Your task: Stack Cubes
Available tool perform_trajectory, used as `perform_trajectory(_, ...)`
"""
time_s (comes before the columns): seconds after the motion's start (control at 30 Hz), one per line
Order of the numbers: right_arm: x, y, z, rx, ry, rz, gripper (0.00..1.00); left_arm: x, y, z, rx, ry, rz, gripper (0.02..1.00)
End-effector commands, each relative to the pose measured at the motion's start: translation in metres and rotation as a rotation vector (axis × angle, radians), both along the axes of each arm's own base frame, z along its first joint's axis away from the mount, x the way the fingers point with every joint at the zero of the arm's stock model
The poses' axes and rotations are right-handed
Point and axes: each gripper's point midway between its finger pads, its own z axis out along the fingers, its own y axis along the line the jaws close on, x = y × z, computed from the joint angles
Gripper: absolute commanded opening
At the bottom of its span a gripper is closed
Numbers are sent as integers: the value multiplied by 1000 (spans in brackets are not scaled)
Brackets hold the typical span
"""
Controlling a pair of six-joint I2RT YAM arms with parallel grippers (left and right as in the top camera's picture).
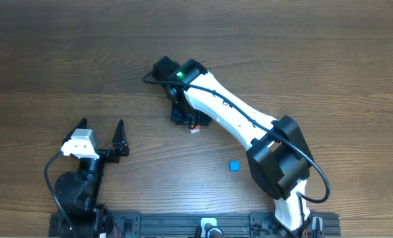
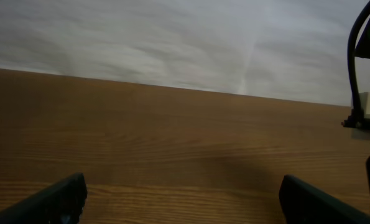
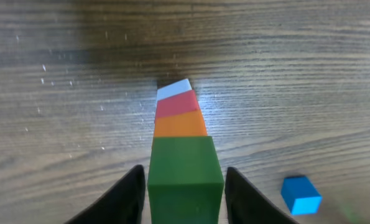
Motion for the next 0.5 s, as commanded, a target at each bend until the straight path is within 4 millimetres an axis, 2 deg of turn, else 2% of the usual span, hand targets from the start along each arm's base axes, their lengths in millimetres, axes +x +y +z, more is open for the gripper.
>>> perform_trajectory(0.03,1,-2,-3,-3,4,-5,647,0,-1,-1,14,-2,-9,1000)
perform_trajectory(0.07,2,-1,-3,0,1,-5,709,0,-1,-1,14,-2,-9,1000)
perform_trajectory(0.13,3,0,-3,4,-4,-5,923,0,-1,-1,14,-2,-9,1000)
perform_trajectory(0.17,4,1,-3,7,-8,-3,991,0,-1,-1,14,-3,-9,1000)
perform_trajectory(0.33,3,2,13,33,-38,7,993,0,-1,-1,14,-2,-9,1000)
perform_trajectory(0.5,-8,-6,61,52,-128,55,993,0,-1,-1,14,-3,-9,1000)
